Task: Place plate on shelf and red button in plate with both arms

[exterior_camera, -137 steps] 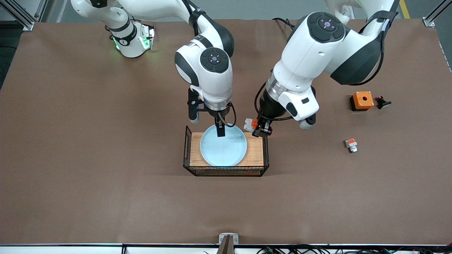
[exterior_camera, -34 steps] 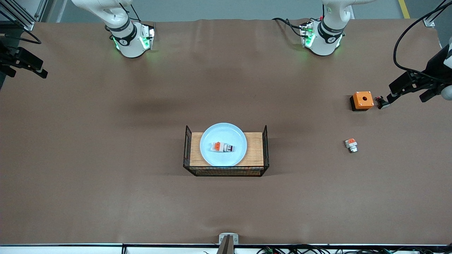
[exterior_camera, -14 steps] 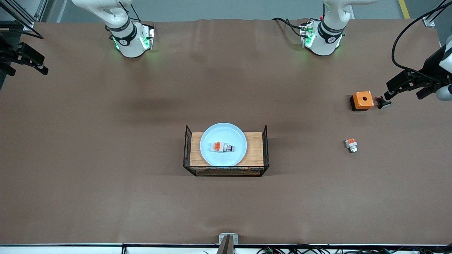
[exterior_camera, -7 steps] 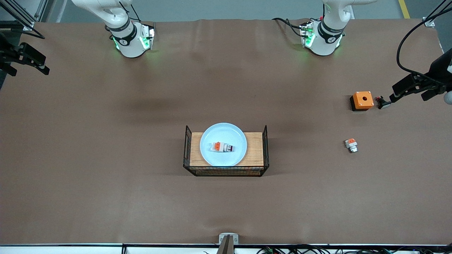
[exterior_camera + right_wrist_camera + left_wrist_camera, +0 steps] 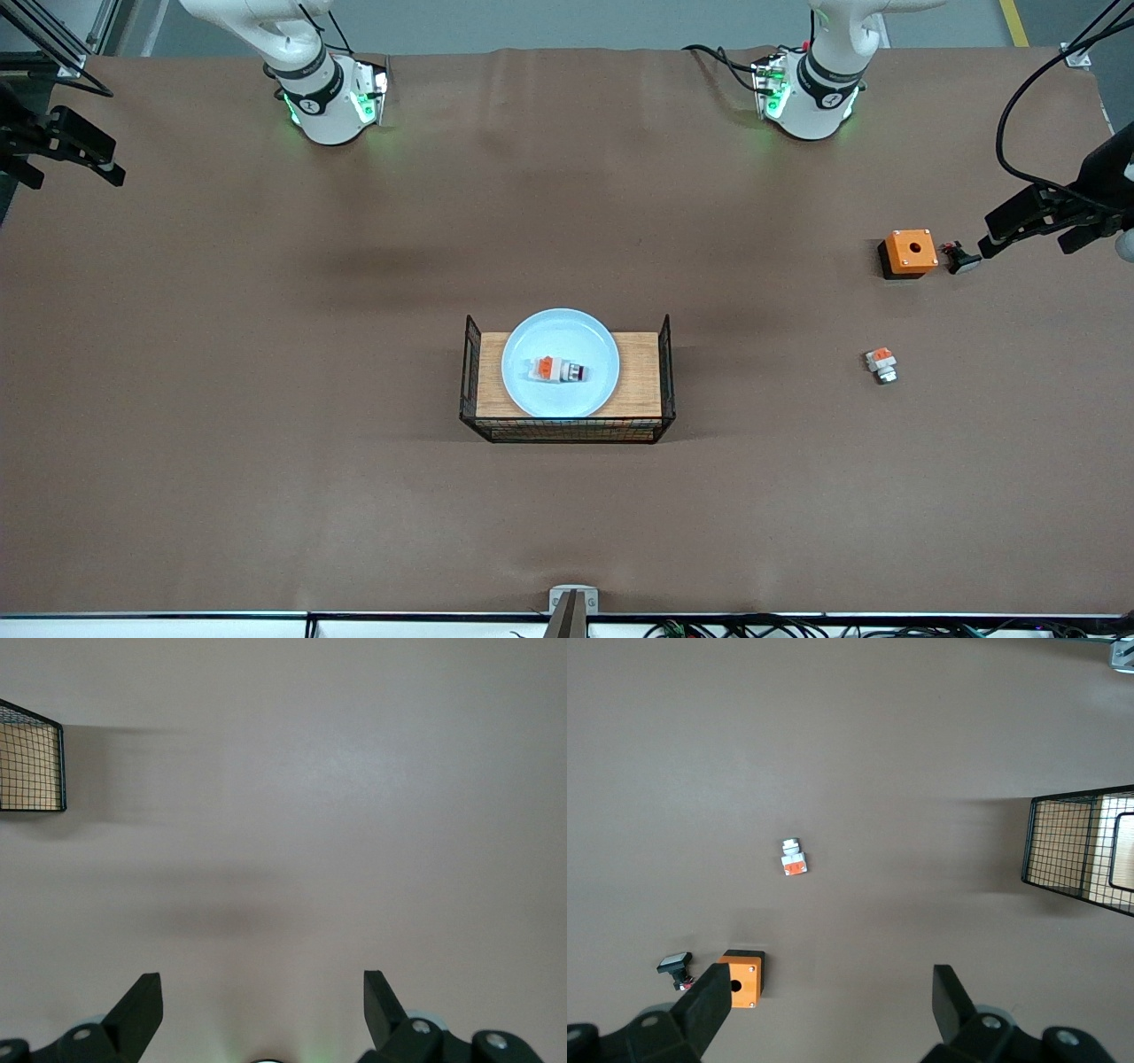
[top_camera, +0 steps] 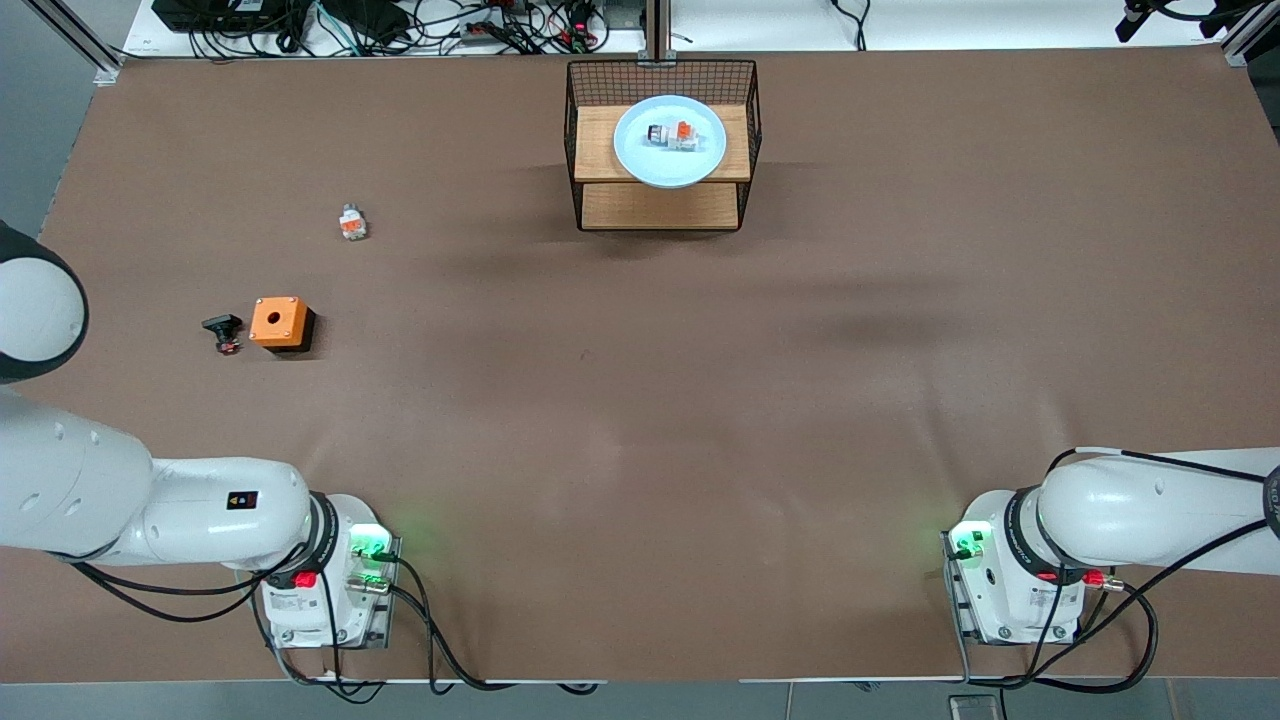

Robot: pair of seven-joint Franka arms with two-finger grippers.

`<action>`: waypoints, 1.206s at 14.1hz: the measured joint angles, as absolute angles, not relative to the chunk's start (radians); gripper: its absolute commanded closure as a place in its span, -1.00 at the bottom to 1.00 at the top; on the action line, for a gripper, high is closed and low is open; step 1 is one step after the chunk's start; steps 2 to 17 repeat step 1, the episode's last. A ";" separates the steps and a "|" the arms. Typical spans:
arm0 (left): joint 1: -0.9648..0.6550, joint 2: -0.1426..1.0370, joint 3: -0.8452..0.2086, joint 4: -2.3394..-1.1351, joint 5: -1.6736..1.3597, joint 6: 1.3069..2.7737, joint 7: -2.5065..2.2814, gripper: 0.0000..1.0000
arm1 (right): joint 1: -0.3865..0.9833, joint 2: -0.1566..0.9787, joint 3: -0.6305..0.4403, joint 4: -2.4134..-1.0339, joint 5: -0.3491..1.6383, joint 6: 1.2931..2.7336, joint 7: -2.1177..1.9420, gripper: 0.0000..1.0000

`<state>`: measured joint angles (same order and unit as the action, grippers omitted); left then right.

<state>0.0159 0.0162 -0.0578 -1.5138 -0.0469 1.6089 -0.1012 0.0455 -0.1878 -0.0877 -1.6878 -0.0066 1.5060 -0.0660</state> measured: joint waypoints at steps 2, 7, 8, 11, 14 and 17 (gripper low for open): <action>0.014 0.016 -0.058 -1.513 -0.047 1.609 -0.101 -0.99 | 0.045 -0.188 -0.088 -1.688 -0.007 1.505 -0.066 -1.00; 0.014 0.016 -0.058 -1.513 -0.047 1.609 -0.101 -0.99 | 0.045 -0.188 -0.088 -1.688 -0.007 1.505 -0.066 -1.00; 0.014 0.016 -0.058 -1.513 -0.047 1.609 -0.101 -0.99 | 0.045 -0.188 -0.088 -1.688 -0.007 1.505 -0.066 -1.00; 0.014 0.016 -0.058 -1.513 -0.047 1.609 -0.101 -0.99 | 0.045 -0.188 -0.088 -1.688 -0.007 1.505 -0.066 -1.00; 0.014 0.016 -0.058 -1.513 -0.047 1.609 -0.101 -0.99 | 0.045 -0.188 -0.088 -1.688 -0.007 1.505 -0.066 -1.00; 0.014 0.016 -0.058 -1.513 -0.047 1.609 -0.101 -0.99 | 0.045 -0.188 -0.088 -1.688 -0.007 1.505 -0.066 -1.00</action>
